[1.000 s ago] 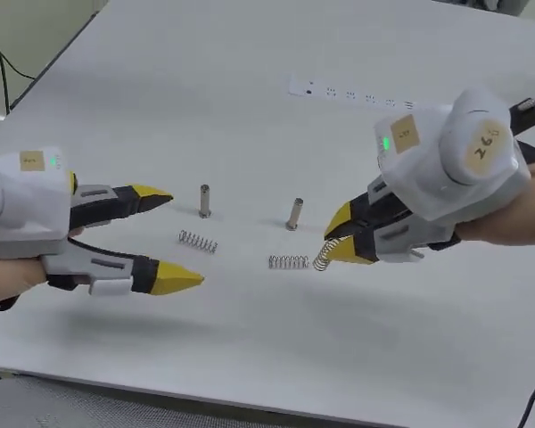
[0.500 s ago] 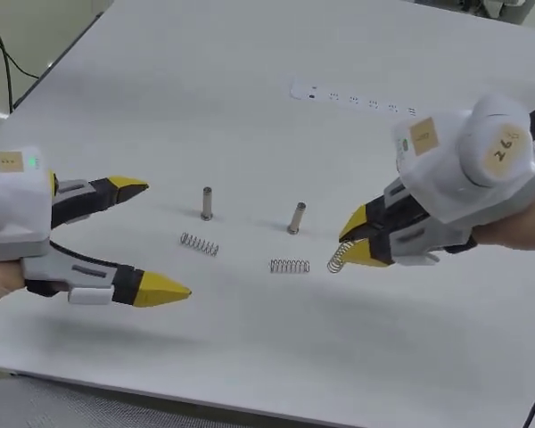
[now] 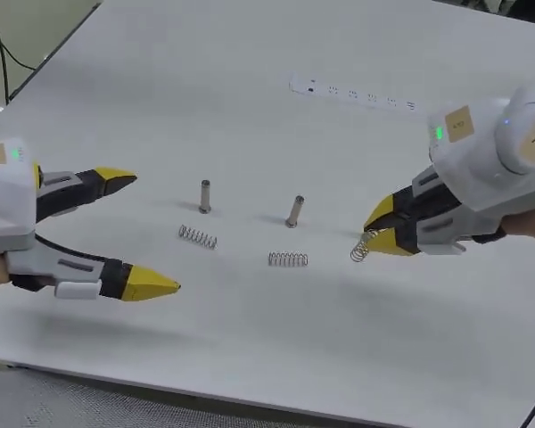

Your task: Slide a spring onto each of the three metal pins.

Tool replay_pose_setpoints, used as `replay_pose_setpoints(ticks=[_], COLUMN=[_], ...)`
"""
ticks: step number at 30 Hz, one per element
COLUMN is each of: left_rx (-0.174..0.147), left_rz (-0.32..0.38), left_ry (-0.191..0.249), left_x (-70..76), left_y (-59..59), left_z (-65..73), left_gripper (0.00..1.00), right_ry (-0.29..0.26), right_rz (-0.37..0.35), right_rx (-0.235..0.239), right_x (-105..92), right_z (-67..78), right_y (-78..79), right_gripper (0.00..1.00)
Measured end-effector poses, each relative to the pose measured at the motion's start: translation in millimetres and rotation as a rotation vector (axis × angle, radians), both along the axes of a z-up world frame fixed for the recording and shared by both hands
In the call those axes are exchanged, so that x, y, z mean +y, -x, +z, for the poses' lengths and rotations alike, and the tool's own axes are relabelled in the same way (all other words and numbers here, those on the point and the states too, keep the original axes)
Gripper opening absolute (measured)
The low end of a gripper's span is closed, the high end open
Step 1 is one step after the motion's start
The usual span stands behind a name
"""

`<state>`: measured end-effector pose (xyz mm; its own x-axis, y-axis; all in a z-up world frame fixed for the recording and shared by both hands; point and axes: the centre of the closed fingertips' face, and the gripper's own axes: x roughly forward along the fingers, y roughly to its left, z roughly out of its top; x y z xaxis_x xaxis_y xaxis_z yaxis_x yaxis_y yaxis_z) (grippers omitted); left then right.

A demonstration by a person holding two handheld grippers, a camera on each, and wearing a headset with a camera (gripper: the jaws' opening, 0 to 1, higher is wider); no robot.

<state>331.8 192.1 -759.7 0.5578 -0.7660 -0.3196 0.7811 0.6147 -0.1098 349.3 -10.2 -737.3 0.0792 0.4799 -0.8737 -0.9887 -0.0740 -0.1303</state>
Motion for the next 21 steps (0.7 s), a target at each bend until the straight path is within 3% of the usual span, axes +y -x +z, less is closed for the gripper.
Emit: replay_pose_setpoints(ticks=[11,21], left_rx=[0.009,0.012], left_rz=[0.013,0.025], left_ry=[-0.009,-0.012], left_x=[4.5,8.4], left_y=[2.9,3.1], left_z=[-2.7,-2.0], left_gripper=[0.98,0.98], right_ry=[-0.002,0.026], right_rz=[-0.084,-0.129], right_rx=[-0.029,-0.041], right_x=[-19.9,-32.8], right_z=[7.7,2.3], right_y=[-28.8,-54.5], right_gripper=[0.07,0.07])
